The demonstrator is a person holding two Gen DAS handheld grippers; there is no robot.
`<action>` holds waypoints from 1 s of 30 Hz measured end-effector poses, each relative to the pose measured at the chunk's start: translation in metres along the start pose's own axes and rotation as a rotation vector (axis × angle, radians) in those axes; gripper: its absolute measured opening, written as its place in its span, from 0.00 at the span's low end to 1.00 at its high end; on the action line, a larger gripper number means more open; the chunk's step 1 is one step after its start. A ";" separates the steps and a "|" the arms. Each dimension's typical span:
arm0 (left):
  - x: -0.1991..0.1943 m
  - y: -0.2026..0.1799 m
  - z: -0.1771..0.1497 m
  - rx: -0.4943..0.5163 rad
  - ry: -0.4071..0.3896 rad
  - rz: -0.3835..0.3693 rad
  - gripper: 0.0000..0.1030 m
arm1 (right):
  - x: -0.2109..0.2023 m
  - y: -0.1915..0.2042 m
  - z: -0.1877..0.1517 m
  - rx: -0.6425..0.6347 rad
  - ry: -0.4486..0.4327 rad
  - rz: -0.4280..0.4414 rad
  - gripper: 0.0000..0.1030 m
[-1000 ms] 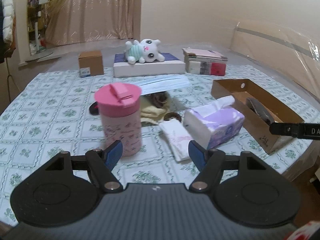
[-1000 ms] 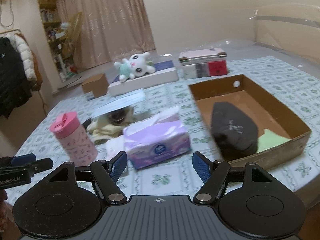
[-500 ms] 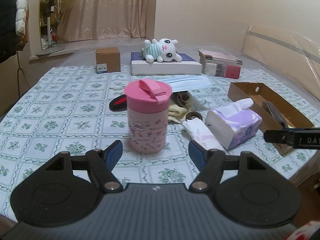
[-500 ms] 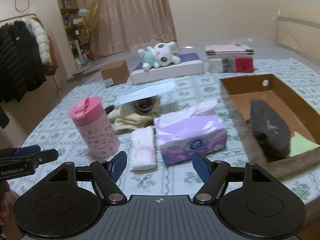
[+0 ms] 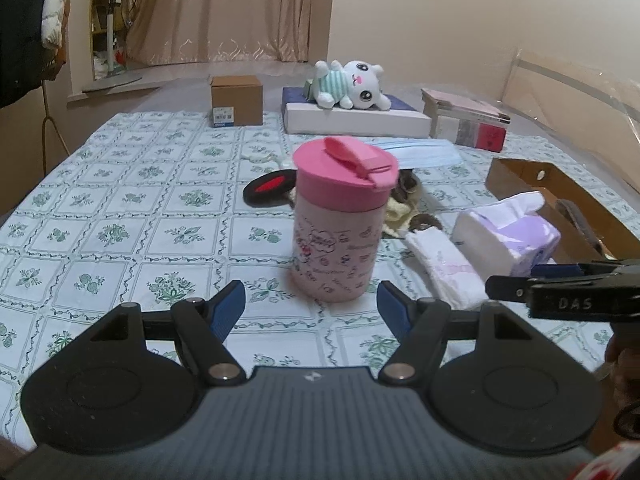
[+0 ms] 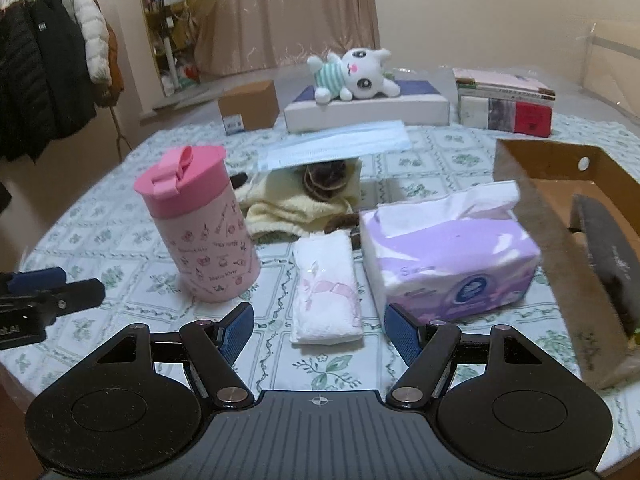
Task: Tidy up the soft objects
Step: 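Grasp the white pink-printed pad with the right tool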
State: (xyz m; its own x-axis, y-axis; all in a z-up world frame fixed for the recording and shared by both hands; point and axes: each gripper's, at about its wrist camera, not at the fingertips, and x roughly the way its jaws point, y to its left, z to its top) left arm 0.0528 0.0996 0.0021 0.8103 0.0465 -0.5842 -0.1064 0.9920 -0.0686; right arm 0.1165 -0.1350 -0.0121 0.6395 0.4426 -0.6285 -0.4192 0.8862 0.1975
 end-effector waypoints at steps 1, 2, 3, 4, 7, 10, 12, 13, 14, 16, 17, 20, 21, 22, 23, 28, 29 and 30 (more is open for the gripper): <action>0.003 0.002 0.000 -0.003 0.003 0.000 0.67 | 0.007 0.002 0.000 -0.009 0.006 -0.006 0.70; 0.007 0.005 -0.001 -0.005 0.005 0.000 0.67 | 0.012 0.004 0.000 -0.016 0.010 -0.009 0.70; 0.011 0.008 -0.001 -0.005 0.006 0.000 0.67 | 0.019 0.007 0.000 -0.028 0.015 -0.018 0.70; 0.014 0.011 -0.002 -0.006 0.007 -0.001 0.67 | 0.026 0.009 -0.001 -0.038 0.018 -0.026 0.70; 0.022 0.017 -0.003 -0.010 0.014 -0.003 0.67 | 0.044 0.015 -0.002 -0.063 0.029 -0.053 0.70; 0.031 0.022 -0.004 -0.015 0.025 -0.015 0.67 | 0.061 0.020 -0.004 -0.094 0.042 -0.093 0.70; 0.037 0.024 -0.005 -0.019 0.034 -0.025 0.67 | 0.072 0.024 -0.006 -0.110 0.049 -0.126 0.70; 0.039 0.025 -0.006 -0.021 0.039 -0.031 0.67 | 0.077 0.025 -0.008 -0.118 0.053 -0.146 0.70; 0.042 0.025 -0.007 -0.023 0.044 -0.036 0.67 | 0.081 0.026 -0.009 -0.123 0.054 -0.161 0.70; 0.048 0.026 -0.009 -0.027 0.055 -0.049 0.67 | 0.088 0.028 -0.012 -0.126 0.054 -0.184 0.70; 0.050 0.027 -0.010 -0.029 0.060 -0.055 0.67 | 0.090 0.028 -0.013 -0.131 0.052 -0.193 0.70; 0.057 0.028 -0.013 -0.031 0.073 -0.066 0.67 | 0.094 0.028 -0.014 -0.140 0.032 -0.206 0.70; 0.058 0.028 -0.013 -0.032 0.076 -0.068 0.67 | 0.095 0.027 -0.015 -0.142 0.023 -0.207 0.70; 0.060 0.029 -0.014 -0.035 0.078 -0.070 0.67 | 0.095 0.027 -0.014 -0.139 0.018 -0.205 0.70; 0.061 0.030 -0.014 -0.039 0.080 -0.071 0.67 | 0.095 0.027 -0.014 -0.133 0.017 -0.201 0.70; 0.062 0.032 -0.015 -0.046 0.083 -0.071 0.67 | 0.092 0.025 -0.011 -0.101 0.008 -0.173 0.53; 0.061 0.032 -0.015 -0.046 0.082 -0.072 0.67 | 0.091 0.026 -0.010 -0.103 0.008 -0.171 0.51; 0.060 0.031 -0.015 -0.045 0.081 -0.072 0.67 | 0.090 0.026 -0.009 -0.105 0.009 -0.169 0.50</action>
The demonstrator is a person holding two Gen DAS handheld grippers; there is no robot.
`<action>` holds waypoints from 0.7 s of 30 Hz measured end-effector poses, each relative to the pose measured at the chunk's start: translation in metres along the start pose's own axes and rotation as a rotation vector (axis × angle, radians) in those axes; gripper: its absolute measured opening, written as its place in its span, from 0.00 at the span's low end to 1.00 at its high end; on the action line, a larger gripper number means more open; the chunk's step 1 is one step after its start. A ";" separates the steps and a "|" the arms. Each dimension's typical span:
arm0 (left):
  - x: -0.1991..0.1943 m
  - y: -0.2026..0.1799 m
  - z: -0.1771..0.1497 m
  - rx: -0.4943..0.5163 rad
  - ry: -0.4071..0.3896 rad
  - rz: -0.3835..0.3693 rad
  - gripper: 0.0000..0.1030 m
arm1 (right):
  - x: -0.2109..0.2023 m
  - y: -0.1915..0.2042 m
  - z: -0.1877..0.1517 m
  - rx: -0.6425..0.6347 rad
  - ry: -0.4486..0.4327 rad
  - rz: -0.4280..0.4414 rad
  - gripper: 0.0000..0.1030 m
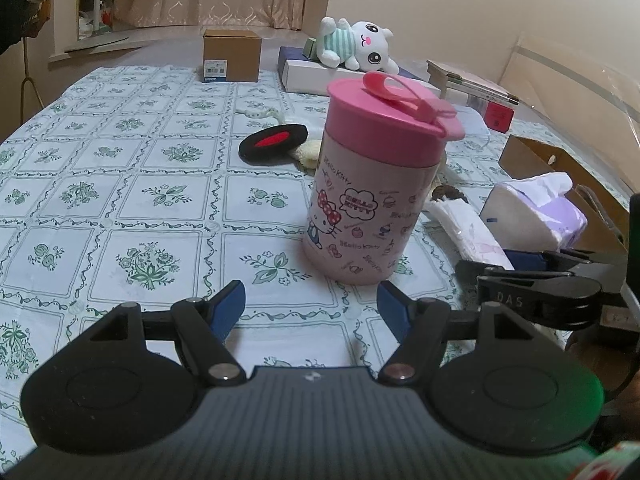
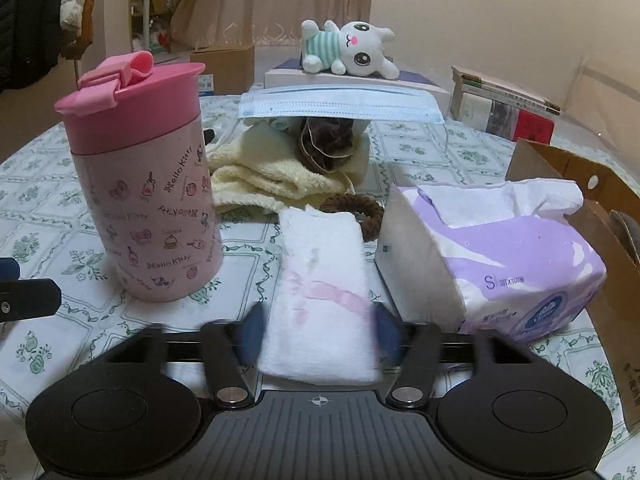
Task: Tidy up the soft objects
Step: 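Grasp the white pink-printed pad with the right tool, then grasp the black round pad with red centre with the left tool while the right tool holds the white pad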
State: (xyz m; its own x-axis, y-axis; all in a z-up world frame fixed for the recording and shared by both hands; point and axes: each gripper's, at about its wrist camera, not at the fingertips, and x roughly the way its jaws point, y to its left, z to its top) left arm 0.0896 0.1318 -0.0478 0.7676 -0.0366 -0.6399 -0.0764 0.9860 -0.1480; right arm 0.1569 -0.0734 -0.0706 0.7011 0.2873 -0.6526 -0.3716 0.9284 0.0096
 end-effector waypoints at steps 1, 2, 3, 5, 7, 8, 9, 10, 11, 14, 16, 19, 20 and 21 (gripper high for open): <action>-0.001 -0.001 0.000 0.001 0.000 0.000 0.67 | -0.001 0.000 0.001 -0.004 0.002 0.003 0.46; -0.002 -0.001 0.000 0.001 -0.001 0.001 0.67 | -0.003 0.000 0.001 -0.004 0.000 0.006 0.43; -0.004 -0.001 0.000 0.002 -0.003 0.002 0.67 | -0.006 -0.001 0.001 -0.003 -0.001 0.011 0.41; -0.008 -0.002 0.001 0.005 -0.007 0.005 0.67 | -0.013 -0.001 0.002 -0.002 -0.003 0.024 0.39; -0.013 -0.001 0.001 0.007 -0.011 0.008 0.67 | -0.022 0.000 0.002 -0.001 -0.012 0.033 0.38; -0.015 -0.001 0.001 0.007 -0.013 0.009 0.67 | -0.028 0.000 0.001 0.000 -0.016 0.039 0.38; -0.017 -0.001 0.002 0.008 -0.017 0.010 0.67 | -0.033 0.000 0.001 0.004 -0.018 0.047 0.38; -0.020 0.000 0.002 0.009 -0.020 0.009 0.67 | -0.038 0.000 0.001 0.008 -0.019 0.053 0.38; -0.022 0.001 0.003 0.010 -0.022 0.007 0.67 | -0.043 0.001 0.000 0.013 -0.021 0.059 0.38; -0.027 0.005 0.007 0.016 -0.028 0.001 0.67 | -0.058 -0.001 0.002 0.024 -0.034 0.074 0.38; -0.030 0.007 0.010 0.029 -0.032 -0.001 0.67 | -0.067 -0.004 0.005 0.026 -0.048 0.081 0.38; -0.031 0.014 0.017 0.055 -0.040 -0.005 0.67 | -0.078 -0.010 0.015 0.024 -0.070 0.096 0.38; -0.032 0.017 0.019 0.057 -0.042 -0.010 0.67 | -0.079 -0.013 0.018 0.022 -0.073 0.102 0.38; -0.031 0.022 0.023 0.058 -0.043 -0.018 0.67 | -0.080 -0.015 0.023 0.020 -0.075 0.113 0.38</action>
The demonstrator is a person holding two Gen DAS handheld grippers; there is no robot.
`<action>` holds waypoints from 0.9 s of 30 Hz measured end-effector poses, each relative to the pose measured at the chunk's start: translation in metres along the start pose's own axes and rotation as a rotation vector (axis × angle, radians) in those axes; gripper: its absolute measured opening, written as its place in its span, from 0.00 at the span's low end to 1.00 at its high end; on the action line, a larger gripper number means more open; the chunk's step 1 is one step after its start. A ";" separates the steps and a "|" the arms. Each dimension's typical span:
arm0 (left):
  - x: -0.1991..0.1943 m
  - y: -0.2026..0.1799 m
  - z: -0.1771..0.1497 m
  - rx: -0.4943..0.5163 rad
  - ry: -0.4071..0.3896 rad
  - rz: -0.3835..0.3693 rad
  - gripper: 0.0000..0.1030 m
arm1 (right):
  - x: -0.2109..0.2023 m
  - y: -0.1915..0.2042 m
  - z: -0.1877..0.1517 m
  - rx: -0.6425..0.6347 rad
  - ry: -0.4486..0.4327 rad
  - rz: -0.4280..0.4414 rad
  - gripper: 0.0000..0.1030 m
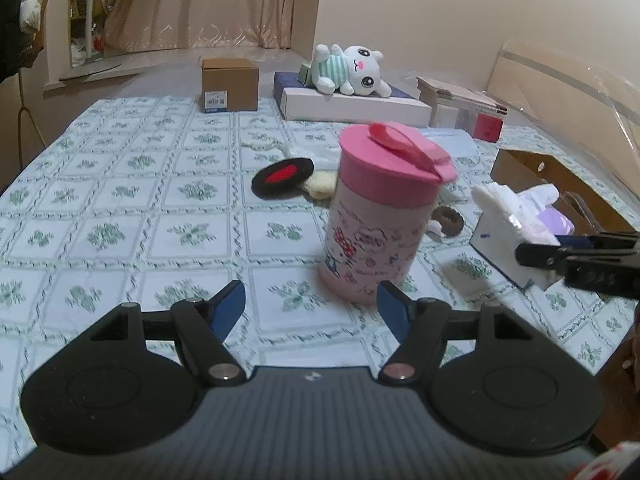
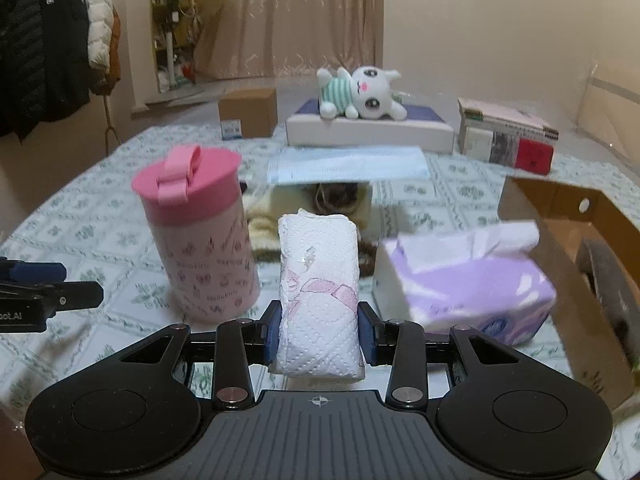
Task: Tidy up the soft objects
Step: 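Grasp the black round pad with red centre with the left tool while the right tool holds the white pad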
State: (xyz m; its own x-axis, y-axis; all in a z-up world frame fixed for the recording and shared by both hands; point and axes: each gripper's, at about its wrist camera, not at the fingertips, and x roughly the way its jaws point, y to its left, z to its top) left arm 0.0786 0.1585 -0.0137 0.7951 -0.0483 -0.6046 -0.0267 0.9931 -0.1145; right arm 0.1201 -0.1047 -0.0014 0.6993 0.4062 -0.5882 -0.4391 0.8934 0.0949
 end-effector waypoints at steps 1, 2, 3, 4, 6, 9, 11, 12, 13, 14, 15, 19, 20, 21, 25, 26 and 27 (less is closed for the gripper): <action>0.000 0.004 0.002 0.003 0.000 -0.003 0.67 | -0.001 -0.002 0.004 -0.004 -0.001 0.010 0.38; 0.001 0.008 0.006 0.016 -0.002 0.000 0.67 | -0.001 -0.004 0.008 -0.014 -0.002 0.023 0.38; 0.002 0.012 0.009 0.035 -0.003 0.006 0.67 | 0.000 -0.005 0.013 -0.030 -0.003 0.031 0.38; 0.004 0.017 0.012 0.056 -0.004 0.013 0.67 | 0.001 -0.007 0.018 -0.045 -0.004 0.040 0.38; 0.009 0.029 0.020 0.085 -0.005 0.016 0.67 | 0.005 -0.014 0.027 -0.064 -0.007 0.067 0.38; 0.022 0.050 0.033 0.123 0.006 0.015 0.67 | 0.015 -0.024 0.047 -0.114 -0.011 0.102 0.38; 0.032 0.061 0.043 0.153 0.011 0.016 0.67 | 0.022 -0.033 0.059 -0.138 -0.012 0.118 0.38; 0.038 0.067 0.048 0.169 0.013 0.013 0.68 | 0.026 -0.036 0.066 -0.147 -0.013 0.124 0.38; 0.045 0.071 0.054 0.183 0.018 0.008 0.69 | 0.030 -0.040 0.073 -0.157 -0.013 0.127 0.38; 0.052 0.076 0.060 0.193 0.022 -0.002 0.73 | 0.034 -0.044 0.079 -0.166 -0.012 0.130 0.38; 0.060 0.080 0.066 0.198 0.024 -0.019 0.76 | 0.039 -0.048 0.087 -0.172 -0.010 0.139 0.38; 0.092 0.091 0.089 0.212 0.051 -0.105 0.82 | 0.058 -0.056 0.109 -0.214 0.002 0.177 0.38; 0.100 0.091 0.093 0.219 0.062 -0.123 0.84 | 0.064 -0.057 0.114 -0.225 0.006 0.185 0.38; 0.110 0.091 0.098 0.229 0.072 -0.140 0.85 | 0.070 -0.058 0.118 -0.233 0.012 0.195 0.38; 0.143 0.085 0.111 0.275 0.095 -0.204 0.90 | 0.095 -0.064 0.129 -0.226 0.035 0.230 0.38; 0.151 0.084 0.114 0.285 0.097 -0.216 0.91 | 0.100 -0.064 0.132 -0.228 0.040 0.235 0.38; 0.159 0.083 0.116 0.297 0.096 -0.225 0.92 | 0.105 -0.065 0.134 -0.233 0.043 0.236 0.38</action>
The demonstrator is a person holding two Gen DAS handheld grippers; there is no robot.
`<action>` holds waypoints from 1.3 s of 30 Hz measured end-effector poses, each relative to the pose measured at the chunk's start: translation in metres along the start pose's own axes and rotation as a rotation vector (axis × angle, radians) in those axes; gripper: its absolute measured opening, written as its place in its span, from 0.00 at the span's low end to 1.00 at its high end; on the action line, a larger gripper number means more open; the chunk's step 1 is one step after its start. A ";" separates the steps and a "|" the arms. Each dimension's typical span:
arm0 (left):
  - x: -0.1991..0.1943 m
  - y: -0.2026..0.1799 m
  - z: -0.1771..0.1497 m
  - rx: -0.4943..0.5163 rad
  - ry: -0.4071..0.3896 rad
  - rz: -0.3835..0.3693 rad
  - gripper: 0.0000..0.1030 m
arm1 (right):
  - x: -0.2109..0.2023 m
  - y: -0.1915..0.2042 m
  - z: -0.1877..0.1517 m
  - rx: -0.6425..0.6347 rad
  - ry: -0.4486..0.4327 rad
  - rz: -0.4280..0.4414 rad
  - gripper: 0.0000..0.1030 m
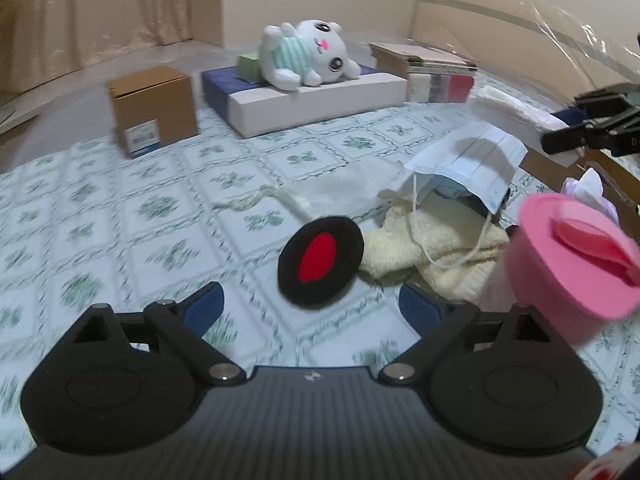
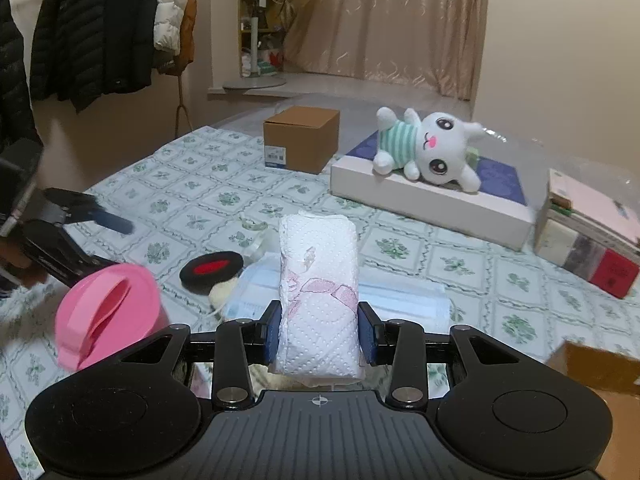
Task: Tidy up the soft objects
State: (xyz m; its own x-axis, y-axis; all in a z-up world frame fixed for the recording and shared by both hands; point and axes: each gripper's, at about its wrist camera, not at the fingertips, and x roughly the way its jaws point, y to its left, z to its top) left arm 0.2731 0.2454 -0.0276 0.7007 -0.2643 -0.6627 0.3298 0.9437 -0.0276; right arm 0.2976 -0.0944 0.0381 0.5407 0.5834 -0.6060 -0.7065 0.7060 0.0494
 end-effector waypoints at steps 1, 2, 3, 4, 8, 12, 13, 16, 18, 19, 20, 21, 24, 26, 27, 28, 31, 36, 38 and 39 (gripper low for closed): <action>0.009 0.002 0.004 0.011 0.002 -0.006 0.92 | 0.005 -0.002 0.002 -0.004 0.004 0.000 0.38; 0.016 0.004 0.006 0.015 0.006 -0.015 0.92 | 0.008 -0.003 0.004 -0.003 0.006 0.002 0.38; 0.023 0.006 0.008 0.015 0.011 -0.032 0.92 | 0.011 -0.004 0.005 0.001 0.006 0.005 0.38; 0.030 0.009 0.010 0.010 0.015 -0.048 0.92 | 0.013 -0.005 0.007 0.003 0.006 0.007 0.38; 0.054 0.018 0.016 -0.015 0.033 -0.095 0.92 | 0.023 -0.008 0.009 -0.003 0.013 0.006 0.38; 0.073 0.018 0.020 -0.016 0.053 -0.125 0.92 | 0.030 -0.007 0.006 -0.011 0.023 0.004 0.38; 0.077 0.017 0.021 -0.012 0.059 -0.132 0.92 | 0.031 -0.007 0.005 -0.012 0.025 0.004 0.38; 0.088 0.014 0.023 0.011 0.080 -0.133 0.92 | 0.034 -0.008 0.003 0.000 0.026 0.001 0.38; 0.092 0.014 0.023 0.016 0.087 -0.131 0.89 | 0.035 -0.008 0.002 0.002 0.025 0.000 0.38; 0.093 0.013 0.023 0.017 0.088 -0.130 0.87 | 0.035 -0.008 0.001 0.002 0.024 -0.001 0.38; 0.094 0.013 0.023 0.020 0.091 -0.130 0.83 | 0.035 -0.008 0.001 0.002 0.023 0.000 0.38; 0.095 0.012 0.023 0.026 0.095 -0.130 0.81 | 0.035 -0.008 0.001 0.002 0.023 0.000 0.38; 0.096 0.008 0.021 0.038 0.110 -0.133 0.72 | 0.035 -0.007 0.001 0.001 0.019 -0.011 0.38; 0.095 0.007 0.021 0.043 0.112 -0.122 0.64 | 0.034 -0.008 0.000 0.007 0.015 -0.015 0.38; 0.094 0.007 0.020 0.040 0.111 -0.118 0.63 | 0.033 -0.008 0.000 0.010 0.014 -0.017 0.38; 0.093 0.007 0.020 0.030 0.108 -0.118 0.62 | 0.032 -0.008 -0.001 0.012 0.013 -0.018 0.38; 0.083 0.009 0.020 0.004 0.099 -0.106 0.61 | 0.028 -0.008 -0.001 0.017 0.007 -0.022 0.38; 0.050 0.009 0.021 -0.026 0.063 -0.052 0.61 | 0.014 -0.006 0.000 0.039 -0.015 -0.041 0.38; 0.034 0.009 0.021 -0.047 0.053 -0.021 0.61 | 0.006 -0.005 0.000 0.052 -0.027 -0.051 0.38; 0.026 0.008 0.021 -0.056 0.050 -0.006 0.61 | 0.001 -0.004 0.000 0.058 -0.032 -0.057 0.38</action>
State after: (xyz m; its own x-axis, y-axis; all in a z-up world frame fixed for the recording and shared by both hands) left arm 0.3071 0.2415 -0.0296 0.6659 -0.2615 -0.6987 0.2976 0.9519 -0.0726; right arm 0.3014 -0.0967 0.0371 0.5940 0.5537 -0.5836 -0.6473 0.7597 0.0619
